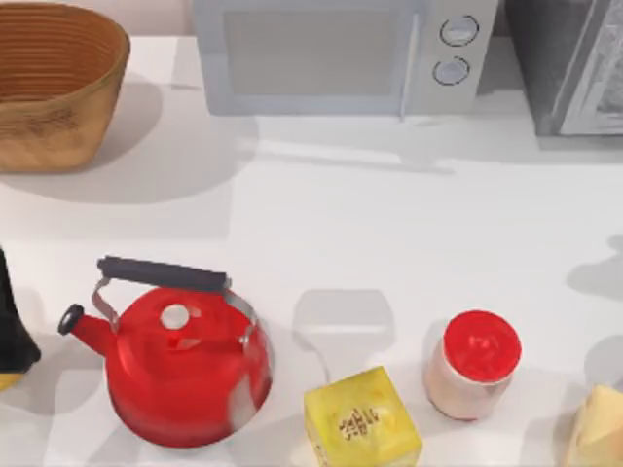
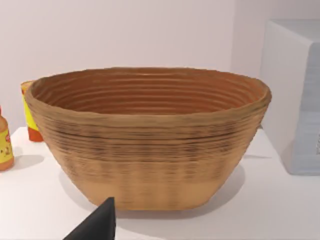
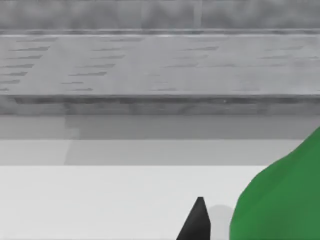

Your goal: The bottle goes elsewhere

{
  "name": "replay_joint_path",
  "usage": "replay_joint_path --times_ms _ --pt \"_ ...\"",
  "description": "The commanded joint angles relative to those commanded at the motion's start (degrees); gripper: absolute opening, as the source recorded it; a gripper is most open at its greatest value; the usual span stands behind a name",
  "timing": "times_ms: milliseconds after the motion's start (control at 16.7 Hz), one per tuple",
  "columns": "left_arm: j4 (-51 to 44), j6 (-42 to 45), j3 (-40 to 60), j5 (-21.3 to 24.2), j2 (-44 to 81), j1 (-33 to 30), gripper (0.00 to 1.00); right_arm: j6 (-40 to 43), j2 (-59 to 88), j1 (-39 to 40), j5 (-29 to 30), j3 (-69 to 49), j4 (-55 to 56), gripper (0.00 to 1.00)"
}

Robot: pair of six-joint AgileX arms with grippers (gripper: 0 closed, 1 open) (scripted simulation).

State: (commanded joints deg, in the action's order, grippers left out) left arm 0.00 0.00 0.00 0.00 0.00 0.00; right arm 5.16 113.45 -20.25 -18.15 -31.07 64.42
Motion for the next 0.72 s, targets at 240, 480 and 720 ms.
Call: replay_joint_path --times_ms 240,480,720 --pt "0.00 0.00 0.00 0.00 0.00 0.00 1.00 0.00 0.00 0.00 0.00 0.00 0.00 0.75" --pt "0.00 0.00 0.00 0.00 0.00 0.00 1.00 0.00 0.00 0.00 0.00 0.00 0.00 1.00" --pt "0.00 0.00 0.00 0.00 0.00 0.00 1.00 0.00 0.00 0.00 0.00 0.00 0.00 1.00"
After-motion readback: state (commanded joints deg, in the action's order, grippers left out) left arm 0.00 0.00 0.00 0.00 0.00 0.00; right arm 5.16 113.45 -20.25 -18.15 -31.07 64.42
